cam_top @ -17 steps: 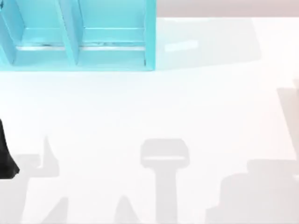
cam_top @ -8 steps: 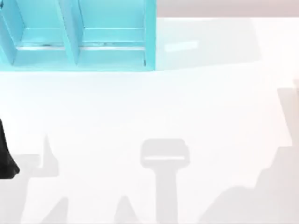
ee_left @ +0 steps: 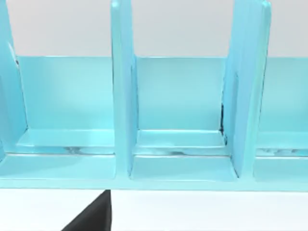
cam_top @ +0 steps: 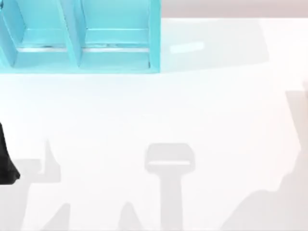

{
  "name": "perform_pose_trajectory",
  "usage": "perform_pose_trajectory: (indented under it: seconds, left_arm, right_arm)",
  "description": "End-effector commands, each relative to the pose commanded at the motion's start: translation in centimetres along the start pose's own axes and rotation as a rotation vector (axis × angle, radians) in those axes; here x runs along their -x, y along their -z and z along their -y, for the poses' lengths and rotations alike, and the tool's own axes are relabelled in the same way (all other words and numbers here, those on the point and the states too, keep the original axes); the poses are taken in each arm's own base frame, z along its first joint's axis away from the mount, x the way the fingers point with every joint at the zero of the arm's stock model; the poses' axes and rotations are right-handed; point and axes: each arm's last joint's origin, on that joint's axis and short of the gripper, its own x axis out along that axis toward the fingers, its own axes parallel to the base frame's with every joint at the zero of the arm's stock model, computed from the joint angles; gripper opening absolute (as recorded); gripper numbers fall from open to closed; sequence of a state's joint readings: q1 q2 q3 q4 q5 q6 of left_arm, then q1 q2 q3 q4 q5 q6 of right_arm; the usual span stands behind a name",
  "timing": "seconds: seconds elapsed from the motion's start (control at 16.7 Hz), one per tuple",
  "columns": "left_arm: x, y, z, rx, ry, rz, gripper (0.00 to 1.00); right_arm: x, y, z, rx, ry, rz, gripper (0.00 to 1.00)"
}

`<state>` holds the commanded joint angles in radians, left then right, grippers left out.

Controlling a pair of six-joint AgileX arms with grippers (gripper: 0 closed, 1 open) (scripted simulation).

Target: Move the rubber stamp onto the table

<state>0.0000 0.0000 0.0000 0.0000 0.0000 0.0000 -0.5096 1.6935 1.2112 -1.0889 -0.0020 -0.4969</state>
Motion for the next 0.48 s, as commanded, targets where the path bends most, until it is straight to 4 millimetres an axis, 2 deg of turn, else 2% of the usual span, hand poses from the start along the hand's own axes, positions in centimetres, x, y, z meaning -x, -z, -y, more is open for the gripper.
perform_pose_trajectory:
  seconds: [0.36,0.48]
  left_arm:
    - [0.0,0.0,0.0,0.000,0.000,0.000,1.00]
    - [0.0,0.0,0.0,0.000,0.000,0.000,1.00]
  right_arm:
    - [-5.7,-0.1,0.1,0.000,0.003,0.005,1.00]
    - [-6.9,-0.1,0.1,0.000,0.000,0.000,1.00]
